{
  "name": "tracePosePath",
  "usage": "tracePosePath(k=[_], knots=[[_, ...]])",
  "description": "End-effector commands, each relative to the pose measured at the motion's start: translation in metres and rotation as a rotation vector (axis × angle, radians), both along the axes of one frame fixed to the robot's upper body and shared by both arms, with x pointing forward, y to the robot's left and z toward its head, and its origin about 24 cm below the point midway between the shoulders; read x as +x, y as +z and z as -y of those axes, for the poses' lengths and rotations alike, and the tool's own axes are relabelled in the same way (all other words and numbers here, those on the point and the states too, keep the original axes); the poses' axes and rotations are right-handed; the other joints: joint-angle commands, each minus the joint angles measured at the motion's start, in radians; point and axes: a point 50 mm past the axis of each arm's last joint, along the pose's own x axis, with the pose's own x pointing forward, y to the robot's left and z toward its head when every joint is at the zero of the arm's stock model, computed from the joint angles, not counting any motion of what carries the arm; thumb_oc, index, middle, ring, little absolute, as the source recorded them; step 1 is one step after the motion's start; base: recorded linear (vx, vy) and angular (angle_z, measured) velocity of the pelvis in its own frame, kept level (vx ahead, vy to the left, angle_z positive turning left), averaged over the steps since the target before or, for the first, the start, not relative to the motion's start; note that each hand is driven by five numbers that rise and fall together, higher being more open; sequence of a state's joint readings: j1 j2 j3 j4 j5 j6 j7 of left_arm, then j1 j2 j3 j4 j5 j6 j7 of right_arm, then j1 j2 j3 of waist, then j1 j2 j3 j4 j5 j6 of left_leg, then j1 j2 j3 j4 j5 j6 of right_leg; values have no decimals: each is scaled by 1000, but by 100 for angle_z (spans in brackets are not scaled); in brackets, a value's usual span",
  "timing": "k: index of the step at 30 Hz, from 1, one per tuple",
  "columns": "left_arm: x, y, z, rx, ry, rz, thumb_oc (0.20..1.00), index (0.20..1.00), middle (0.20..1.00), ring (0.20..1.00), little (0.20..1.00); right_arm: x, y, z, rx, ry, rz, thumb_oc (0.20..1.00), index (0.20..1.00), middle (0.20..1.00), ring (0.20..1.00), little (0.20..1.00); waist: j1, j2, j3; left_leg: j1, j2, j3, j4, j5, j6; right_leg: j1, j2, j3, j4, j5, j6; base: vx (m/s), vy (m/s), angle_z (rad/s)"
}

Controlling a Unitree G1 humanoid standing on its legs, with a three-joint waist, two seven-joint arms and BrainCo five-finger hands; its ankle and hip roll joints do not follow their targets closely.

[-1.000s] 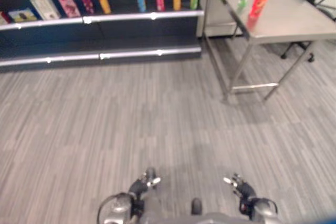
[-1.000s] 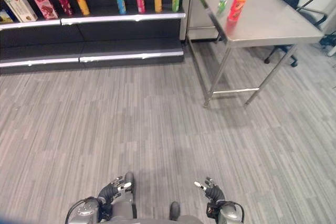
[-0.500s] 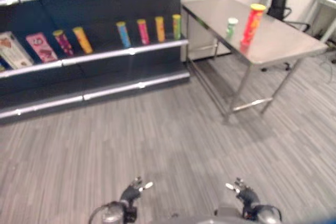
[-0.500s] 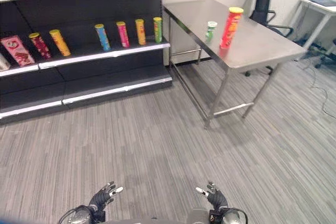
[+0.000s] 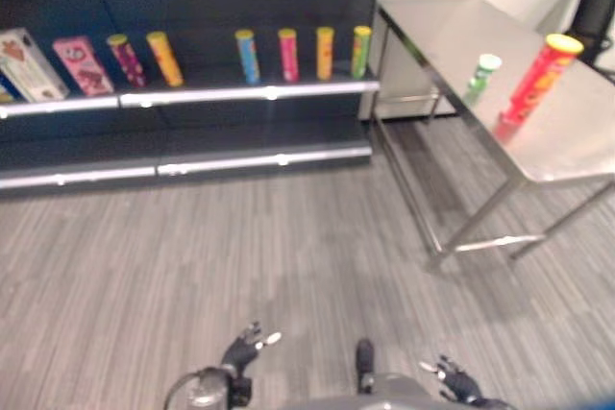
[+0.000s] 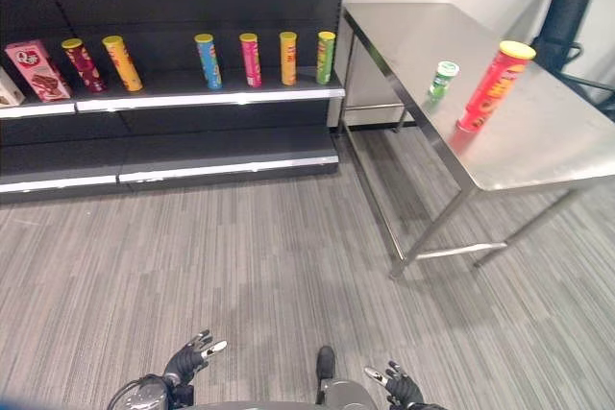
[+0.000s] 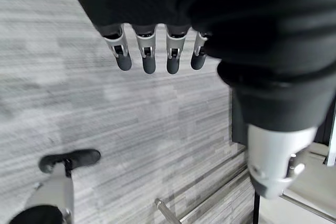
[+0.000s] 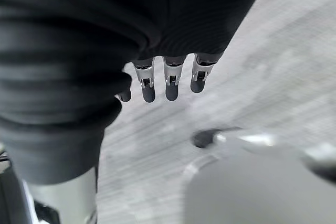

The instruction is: Put the goods on the table back onto the shelves and tidy them up.

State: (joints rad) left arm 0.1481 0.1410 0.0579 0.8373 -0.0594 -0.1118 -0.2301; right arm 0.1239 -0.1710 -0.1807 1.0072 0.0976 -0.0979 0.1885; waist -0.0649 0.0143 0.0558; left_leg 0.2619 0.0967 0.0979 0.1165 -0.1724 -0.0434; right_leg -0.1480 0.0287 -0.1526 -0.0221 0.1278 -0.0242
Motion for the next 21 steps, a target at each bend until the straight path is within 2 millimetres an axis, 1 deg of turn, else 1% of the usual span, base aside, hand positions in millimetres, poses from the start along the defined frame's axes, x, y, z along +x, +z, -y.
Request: tracePosePath(k=[1,2,3,4,5,6,7,8,9,11,12,14,15,16,17,18,19,20,21], knots=[[19,12,-3,22,-38,95,1000,1000,1000,1000,1000,15,11,13,-45,-14,97,1000,1000,1000,1000,1000,-15,-56,1,-138,-33,6,193,258,-53,66,-97,19,-65,16,40,244,-255,-10],[18,11,-3,17,-32,94,1000,1000,1000,1000,1000,18,13,12,-44,-6,108,1000,1000,1000,1000,1000,-2,-80,16,-198,-51,-1,331,242,-60,87,-108,25,-65,16,38,174,-271,-9],[17,11,-3,15,-28,91,1000,1000,1000,1000,1000,20,14,11,-43,5,113,1000,1000,1000,1000,1000,16,-114,36,-259,-69,0,488,218,-71,107,-132,33,-65,22,39,126,-293,-12],[17,11,-4,20,-24,85,1000,1000,1000,1000,1000,25,15,9,-43,22,127,1000,1000,1000,1000,1000,36,-141,58,-322,-84,2,609,194,-78,126,-152,38,-59,27,37,191,-271,-28],[18,11,-7,34,-33,82,1000,1000,1000,1000,1000,33,18,5,-40,41,147,1000,1000,1000,1000,1000,57,-145,73,-389,-70,8,595,179,-72,154,-140,52,-65,12,31,233,-159,-34],[19,11,-9,38,-31,79,1000,1000,1000,1000,1000,36,18,3,-35,45,153,1000,1000,1000,1000,1000,61,-128,70,-399,-39,16,489,180,-57,156,-121,55,-65,0,27,275,-63,-63],[19,11,-9,37,-35,81,1000,1000,1000,1000,1000,37,18,3,-36,46,155,1000,1000,1000,1000,1000,69,-123,64,-389,-27,28,374,198,-50,154,-115,68,-65,-2,25,247,39,-79],[19,11,-8,36,-39,80,1000,1000,1000,1000,1000,40,19,1,-32,54,165,1000,1000,1000,1000,1000,67,-107,53,-375,-7,22,234,202,-38,147,-98,74,-65,-6,27,286,68,-80],[17,10,-9,37,-43,71,1000,1000,1000,1000,1000,41,20,0,-27,59,171,1000,1000,1000,1000,1000,72,-91,48,-372,6,18,71,191,-31,157,-85,80,-65,-22,30,327,81,-56],[16,10,-11,44,-53,61,1000,1000,1000,1000,1000,44,21,-4,-21,77,179,1000,1000,1000,1000,1000,95,-75,43,-375,11,-5,-195,224,-9,187,-71,102,-65,-50,29,286,66,-33],[16,10,-11,44,-53,60,1000,1000,1000,1000,1000,43,21,-4,-21,77,179,1000,1000,1000,1000,1000,98,-75,45,-371,11,-2,-204,233,-8,186,-71,104,-65,-47,29,102,32,-8],[16,10,-11,44,-53,60,1000,1000,1000,1000,1000,43,21,-4,-21,77,179,1000,1000,1000,1000,1000,98,-75,45,-371,11,-2,-204,233,-8,186,-71,105,-65,-47,29,-6,1,-35],[16,10,-11,44,-53,60,1000,1000,1000,1000,1000,43,21,-4,-21,77,179,1000,1000,1000,1000,1000,98,-75,45,-371,11,-2,-204,233,-8,186,-71,105,-65,-47,29,392,214,-77],[13,10,-18,53,-23,56,1000,1000,1000,1000,1000,46,21,-6,-19,88,178,1000,1000,1000,1000,1000,104,-46,18,-404,3,-41,-204,240,-14,207,-64,151,-65,-59,5,391,214,-70],[13,10,-18,53,-23,56,1000,1000,1000,1000,1000,46,21,-6,-19,88,178,1000,1000,1000,1000,1000,106,-46,15,-408,5,-39,-204,241,-14,203,-63,153,-65,-58,5,501,345,-36],[11,10,-19,48,-10,65,1000,1000,1000,1000,1000,45,21,-5,-26,87,175,1000,1000,1000,1000,1000,108,-43,-4,-397,-3,-38,-204,243,-14,203,-82,150,-65,-45,3,185,199,-89],[9,10,-21,54,1,67,1000,1000,1000,1000,1000,46,21,-5,-19,77,183,1000,1000,1000,1000,1000,106,-46,-11,-389,-7,-19,-204,247,-18,212,-100,142,-65,-28,2,242,249,-121],[10,12,-23,57,3,77,1000,1000,1000,1000,1000,44,20,-5,-20,74,174,1000,1000,1000,1000,1000,111,-49,-14,-381,-17,-17,-204,243,-18,217,-110,136,-61,-23,2,248,247,-124],[10,13,-28,60,44,88,1000,1000,1000,1000,1000,40,18,-5,-20,75,156,1000,1000,1000,1000,1000,119,-50,-18,-360,-36,-7,-204,234,-11,210,-138,113,35,-15,1,240,243,-66]])
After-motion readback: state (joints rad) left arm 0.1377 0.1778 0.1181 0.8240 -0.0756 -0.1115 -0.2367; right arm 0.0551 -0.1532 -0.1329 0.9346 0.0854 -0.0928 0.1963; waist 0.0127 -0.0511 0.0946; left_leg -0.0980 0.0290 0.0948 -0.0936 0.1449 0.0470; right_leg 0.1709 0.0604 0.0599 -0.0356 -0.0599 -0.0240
